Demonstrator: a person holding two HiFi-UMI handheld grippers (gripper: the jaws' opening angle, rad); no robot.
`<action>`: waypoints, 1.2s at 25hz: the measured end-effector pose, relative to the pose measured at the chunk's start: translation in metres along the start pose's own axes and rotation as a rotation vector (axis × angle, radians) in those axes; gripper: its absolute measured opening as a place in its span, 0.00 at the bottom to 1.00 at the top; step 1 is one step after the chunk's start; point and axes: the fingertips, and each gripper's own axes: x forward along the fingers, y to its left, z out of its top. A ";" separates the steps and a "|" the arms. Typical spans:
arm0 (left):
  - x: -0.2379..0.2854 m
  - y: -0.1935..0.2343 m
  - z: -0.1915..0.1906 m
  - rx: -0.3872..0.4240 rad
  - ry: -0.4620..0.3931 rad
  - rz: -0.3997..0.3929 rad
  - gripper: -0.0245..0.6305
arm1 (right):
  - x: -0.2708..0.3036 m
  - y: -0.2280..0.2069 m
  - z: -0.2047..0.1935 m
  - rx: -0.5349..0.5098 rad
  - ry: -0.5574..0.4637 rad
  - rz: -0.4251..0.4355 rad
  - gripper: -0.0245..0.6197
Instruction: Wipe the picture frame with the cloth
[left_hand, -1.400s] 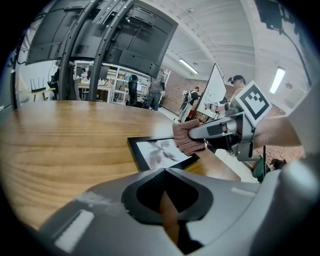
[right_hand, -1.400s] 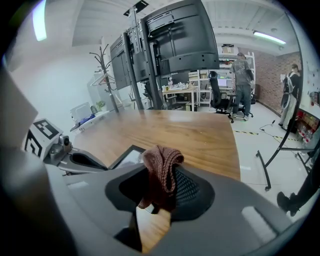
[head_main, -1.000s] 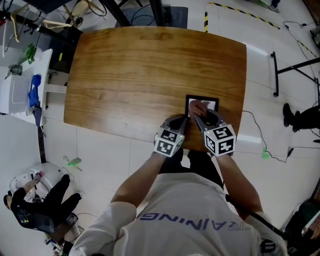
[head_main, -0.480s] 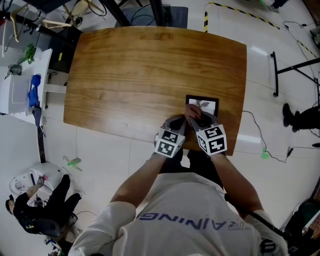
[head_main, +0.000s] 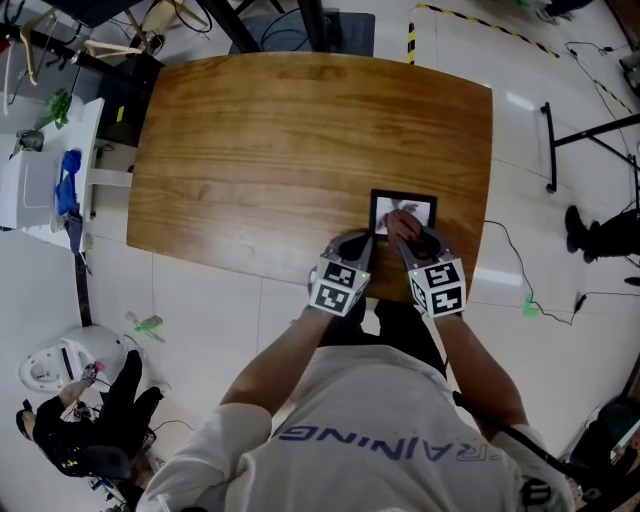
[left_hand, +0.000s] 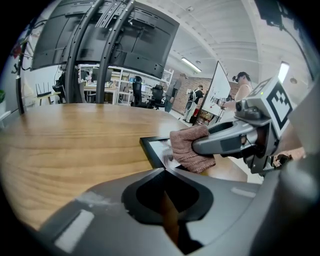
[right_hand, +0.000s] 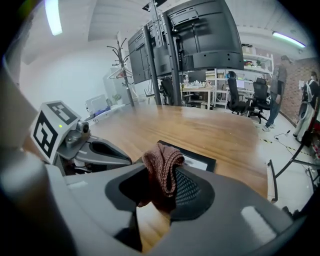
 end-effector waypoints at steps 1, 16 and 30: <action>0.000 0.000 0.000 0.001 -0.001 0.001 0.04 | -0.003 -0.005 -0.001 0.006 -0.005 -0.011 0.24; 0.000 0.002 0.001 0.020 -0.008 0.017 0.04 | -0.040 -0.058 -0.024 0.066 -0.038 -0.108 0.25; -0.098 0.074 0.120 -0.097 -0.304 0.164 0.04 | -0.115 -0.108 0.057 0.143 -0.359 -0.175 0.24</action>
